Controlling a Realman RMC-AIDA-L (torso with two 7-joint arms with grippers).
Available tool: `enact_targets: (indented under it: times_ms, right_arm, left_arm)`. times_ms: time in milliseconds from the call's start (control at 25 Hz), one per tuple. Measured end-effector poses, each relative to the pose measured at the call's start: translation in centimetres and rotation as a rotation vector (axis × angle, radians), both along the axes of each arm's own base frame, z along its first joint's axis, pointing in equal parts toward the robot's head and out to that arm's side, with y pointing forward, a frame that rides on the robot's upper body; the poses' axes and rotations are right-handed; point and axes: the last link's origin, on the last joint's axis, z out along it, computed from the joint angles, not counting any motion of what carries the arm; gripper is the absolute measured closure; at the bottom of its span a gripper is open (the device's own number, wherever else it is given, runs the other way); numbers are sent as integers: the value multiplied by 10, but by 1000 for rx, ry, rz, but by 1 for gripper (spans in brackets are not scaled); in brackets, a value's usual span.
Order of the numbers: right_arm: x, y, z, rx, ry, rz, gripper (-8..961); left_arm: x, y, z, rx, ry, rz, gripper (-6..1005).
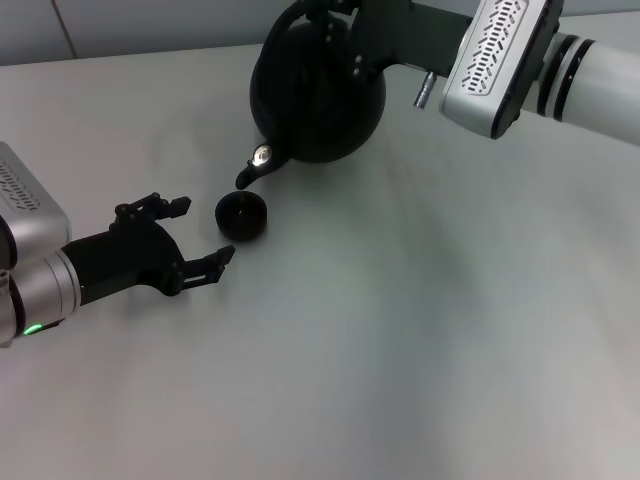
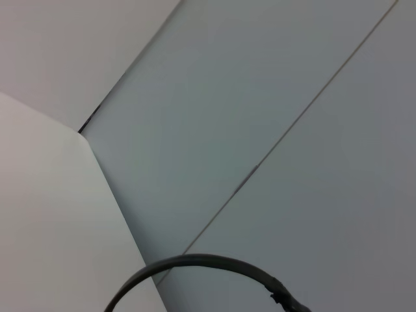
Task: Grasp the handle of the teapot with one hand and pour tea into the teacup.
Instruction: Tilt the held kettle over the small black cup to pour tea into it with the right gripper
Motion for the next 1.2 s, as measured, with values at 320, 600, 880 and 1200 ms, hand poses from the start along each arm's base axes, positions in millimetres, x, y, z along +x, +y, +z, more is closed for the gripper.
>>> enact_targets:
  times_ms: [320, 600, 880, 1200]
  right_arm:
    - [0, 1, -3, 11, -39, 15, 882]
    - [-2, 2, -4, 11, -49, 24, 886]
    - [-5, 2, -8, 5, -86, 37, 887]
    - [-9, 5, -5, 14, -55, 26, 886]
  left_arm:
    - [1, 0, 0, 0, -1, -1, 155]
    - [2, 0, -1, -3, -1, -5, 155]
    - [2, 0, -2, -5, 0, -6, 155]
    - [2, 1, -1, -1, -1, -6, 155]
